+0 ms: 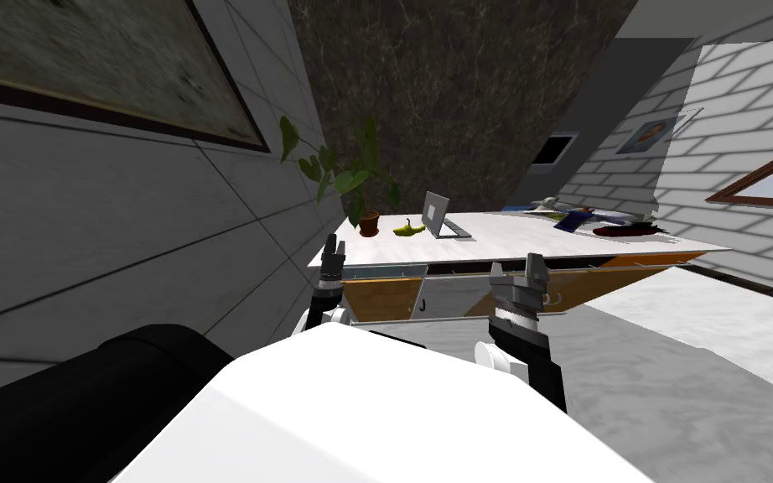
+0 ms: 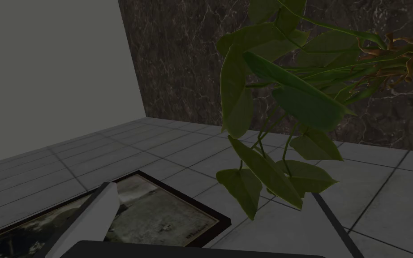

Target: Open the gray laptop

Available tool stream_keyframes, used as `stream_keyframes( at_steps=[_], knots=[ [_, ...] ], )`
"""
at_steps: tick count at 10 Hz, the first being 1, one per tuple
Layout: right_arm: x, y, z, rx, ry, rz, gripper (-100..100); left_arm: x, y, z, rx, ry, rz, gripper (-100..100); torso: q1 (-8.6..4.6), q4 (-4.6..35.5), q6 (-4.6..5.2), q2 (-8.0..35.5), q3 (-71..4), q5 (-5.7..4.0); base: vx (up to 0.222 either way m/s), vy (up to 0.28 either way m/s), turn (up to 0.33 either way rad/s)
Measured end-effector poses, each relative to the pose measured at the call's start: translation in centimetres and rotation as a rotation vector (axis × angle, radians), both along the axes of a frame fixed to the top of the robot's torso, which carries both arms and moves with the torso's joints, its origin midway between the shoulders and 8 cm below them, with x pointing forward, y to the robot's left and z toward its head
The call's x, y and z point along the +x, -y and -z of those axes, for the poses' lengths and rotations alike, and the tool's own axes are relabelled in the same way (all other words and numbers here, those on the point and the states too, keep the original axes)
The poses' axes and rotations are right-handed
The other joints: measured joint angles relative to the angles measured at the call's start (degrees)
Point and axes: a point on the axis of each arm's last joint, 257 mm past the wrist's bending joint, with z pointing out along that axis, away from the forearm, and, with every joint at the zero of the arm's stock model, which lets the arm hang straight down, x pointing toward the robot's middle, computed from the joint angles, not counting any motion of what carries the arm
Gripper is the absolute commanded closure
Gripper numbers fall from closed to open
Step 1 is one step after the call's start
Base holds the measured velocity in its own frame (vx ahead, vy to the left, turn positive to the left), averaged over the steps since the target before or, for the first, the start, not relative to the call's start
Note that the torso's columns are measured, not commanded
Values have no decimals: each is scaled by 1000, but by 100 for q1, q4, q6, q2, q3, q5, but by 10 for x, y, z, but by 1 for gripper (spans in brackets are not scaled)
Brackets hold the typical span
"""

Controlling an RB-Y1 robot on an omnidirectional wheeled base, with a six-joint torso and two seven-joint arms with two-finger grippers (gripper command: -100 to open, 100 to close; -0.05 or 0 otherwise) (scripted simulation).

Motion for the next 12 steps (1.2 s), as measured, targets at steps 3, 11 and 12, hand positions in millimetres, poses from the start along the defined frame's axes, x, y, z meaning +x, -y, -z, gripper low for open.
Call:
stream_keyframes(
  at_steps=[3,11,12],
  knots=[
    [0,0,0,0,0,0,0,0,0,0,0,0,0,0,0,1006,0,1003,-2014,0,0,0,0],
    [2,-2,0,-24,-7,-9,-100,0,0,0,0,0,0,0,-6,4154,-1,4178,-8301,-1,-33,-6,12],
    [5,-4,1,-57,-18,-20,-100,0,0,0,0,0,0,0,-8,4218,1,4254,-8398,-2,-197,-23,29]
  ],
)
